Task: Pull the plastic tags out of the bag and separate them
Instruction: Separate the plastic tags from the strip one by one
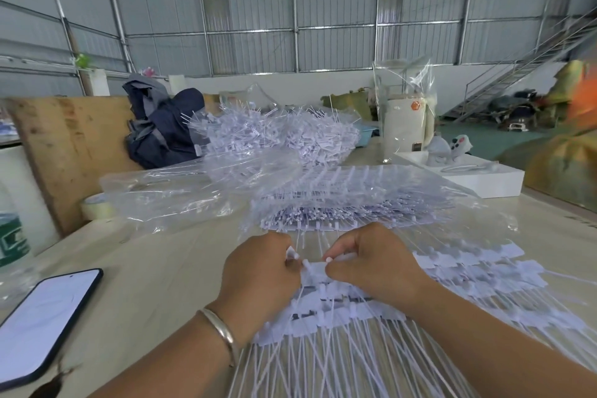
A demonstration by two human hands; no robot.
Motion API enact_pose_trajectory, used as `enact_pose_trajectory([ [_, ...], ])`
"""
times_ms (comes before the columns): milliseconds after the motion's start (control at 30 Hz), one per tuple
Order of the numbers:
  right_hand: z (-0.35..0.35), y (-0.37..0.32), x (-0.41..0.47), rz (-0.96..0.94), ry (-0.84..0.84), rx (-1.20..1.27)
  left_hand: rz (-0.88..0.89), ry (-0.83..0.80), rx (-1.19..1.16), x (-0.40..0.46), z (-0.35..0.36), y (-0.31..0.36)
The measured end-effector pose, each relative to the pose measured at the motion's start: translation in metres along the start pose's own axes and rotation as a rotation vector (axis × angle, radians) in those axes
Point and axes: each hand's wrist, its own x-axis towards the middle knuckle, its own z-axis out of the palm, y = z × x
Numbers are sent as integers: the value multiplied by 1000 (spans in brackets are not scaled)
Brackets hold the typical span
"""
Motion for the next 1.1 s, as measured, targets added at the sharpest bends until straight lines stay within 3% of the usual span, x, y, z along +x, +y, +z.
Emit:
enact_pose_trajectory([
  [100, -11, -5, -5, -39, 24, 159, -112, 45, 124, 6, -4, -24],
  [233, -25, -7, -3, -209, 165, 321, -150, 36, -299, 11, -6, -47],
  [333, -18, 1, 0, -216, 167, 223, -141, -129, -661, 10, -5, -25],
  [467, -9, 11, 0, -258, 105, 4, -139, -293, -686, 5, -6, -18],
  [567, -9, 13, 0, -258, 97, 28, -174, -304, -797, 0, -9, -17],
  [700, -9, 13, 0, -258, 108, 23, -371, -235, -1094, 2, -11, -14],
  [800, -8, 14, 0, -258, 96, 34, -383, -287, -1267, 3, -17, -11],
  [967, -5, 13, 0, -310, 120, 8, -275, -450, -1143, -5, -21, -5],
  [1100, -3, 13, 1, -335, 126, 2, -268, -432, -1153, -6, -23, -5],
])
